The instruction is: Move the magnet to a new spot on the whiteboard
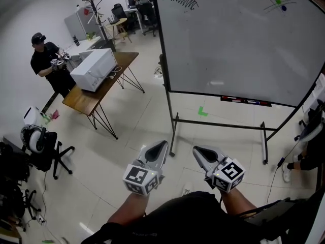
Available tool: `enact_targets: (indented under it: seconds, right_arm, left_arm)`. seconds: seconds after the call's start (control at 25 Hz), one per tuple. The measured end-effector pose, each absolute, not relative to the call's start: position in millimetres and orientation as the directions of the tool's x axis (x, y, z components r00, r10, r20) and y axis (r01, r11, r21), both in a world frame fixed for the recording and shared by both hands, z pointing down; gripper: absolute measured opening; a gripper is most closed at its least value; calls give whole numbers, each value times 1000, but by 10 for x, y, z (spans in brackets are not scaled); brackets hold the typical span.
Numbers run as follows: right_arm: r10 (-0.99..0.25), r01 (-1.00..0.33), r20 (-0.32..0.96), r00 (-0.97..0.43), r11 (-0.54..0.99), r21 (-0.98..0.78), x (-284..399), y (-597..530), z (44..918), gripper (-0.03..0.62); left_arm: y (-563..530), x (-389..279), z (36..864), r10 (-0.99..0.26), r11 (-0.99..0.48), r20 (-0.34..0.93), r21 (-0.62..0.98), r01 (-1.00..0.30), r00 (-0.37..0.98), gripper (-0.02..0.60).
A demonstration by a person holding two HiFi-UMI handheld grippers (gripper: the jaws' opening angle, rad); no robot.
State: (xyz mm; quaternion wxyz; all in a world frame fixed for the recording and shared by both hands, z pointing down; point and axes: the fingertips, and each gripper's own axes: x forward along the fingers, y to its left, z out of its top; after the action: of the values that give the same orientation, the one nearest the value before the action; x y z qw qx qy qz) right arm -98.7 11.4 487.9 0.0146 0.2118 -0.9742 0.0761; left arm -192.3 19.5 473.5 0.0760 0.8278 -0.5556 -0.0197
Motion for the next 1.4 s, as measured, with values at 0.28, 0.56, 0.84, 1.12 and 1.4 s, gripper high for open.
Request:
enact_targets:
  seconds: [0.28, 0.56, 0.84, 1.12, 1.4]
  right_arm:
    - [-422, -425, 53, -905, 896, -129, -1153, -669, 4824, 2]
    - [-415, -420, 63, -907, 901, -112, -1460, -1100, 4817, 2]
    - [-501, -505, 64, -863, 856, -113, -1739, -1653, 4813, 2]
    - [-615, -616, 30, -788, 788, -19, -2182, -2202, 4454, 2]
    - [-748, -724, -41, -662, 624, 294, -2273, -2775, 3673, 2]
  left_arm:
    - [-634, -2256, 4479, -930, -365, 5, 111, -924, 368, 17]
    - [-1070, -2486, 4489, -924, -376, 28, 106, -920, 381, 16]
    - [-1702, -2752, 4502, -886, -460, 17, 93, -883, 463, 16]
    - [-2380, -3125, 4270, -826, -563, -22, 65, -824, 563, 15]
    - [-2862, -3259, 4119, -743, -670, -39, 33, -742, 669, 15]
